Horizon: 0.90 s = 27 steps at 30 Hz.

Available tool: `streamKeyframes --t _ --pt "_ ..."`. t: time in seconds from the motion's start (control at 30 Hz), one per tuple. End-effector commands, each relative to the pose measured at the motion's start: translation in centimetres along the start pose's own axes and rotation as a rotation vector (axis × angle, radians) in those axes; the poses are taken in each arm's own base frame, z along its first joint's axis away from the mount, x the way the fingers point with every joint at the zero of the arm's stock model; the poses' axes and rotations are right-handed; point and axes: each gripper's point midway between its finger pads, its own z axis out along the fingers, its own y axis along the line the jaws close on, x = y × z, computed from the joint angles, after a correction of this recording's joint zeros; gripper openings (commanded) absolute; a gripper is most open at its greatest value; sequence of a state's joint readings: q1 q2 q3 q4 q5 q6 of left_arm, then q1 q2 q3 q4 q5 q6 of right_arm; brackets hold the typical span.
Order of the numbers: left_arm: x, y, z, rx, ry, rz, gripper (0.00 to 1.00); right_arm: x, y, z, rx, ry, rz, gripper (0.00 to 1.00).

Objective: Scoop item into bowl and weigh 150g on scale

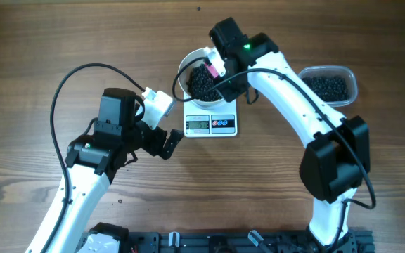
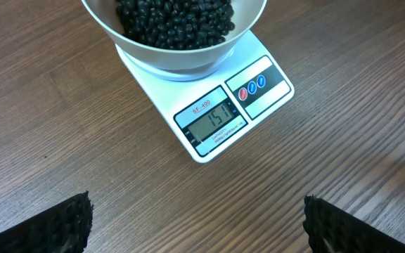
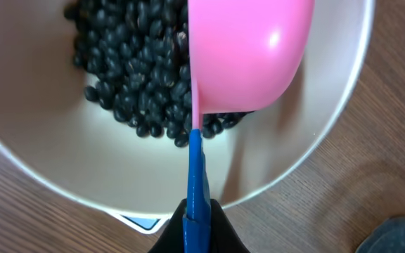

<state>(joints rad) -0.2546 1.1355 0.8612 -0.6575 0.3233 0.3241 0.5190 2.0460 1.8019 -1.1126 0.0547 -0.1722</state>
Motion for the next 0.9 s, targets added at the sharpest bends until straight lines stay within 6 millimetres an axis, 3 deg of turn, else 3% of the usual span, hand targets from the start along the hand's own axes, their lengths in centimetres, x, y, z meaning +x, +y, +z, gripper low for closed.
streamKeyframes --t 0.0,0.57,0.87 --pt "0.4 -0.4 0.4 0.021 0.010 0.000 1.00 -0.1 -0.4 0.8 0.041 0.022 -0.051 0.04" --pt "0.4 -0.4 0.4 0.021 0.010 -0.001 1.00 -0.4 0.8 0.8 -0.020 0.006 -0.164 0.04" --pt "0.4 -0.4 0.4 0.021 0.010 0.000 1.00 -0.8 2.9 0.5 -0.160 -0.031 -0.161 0.04"
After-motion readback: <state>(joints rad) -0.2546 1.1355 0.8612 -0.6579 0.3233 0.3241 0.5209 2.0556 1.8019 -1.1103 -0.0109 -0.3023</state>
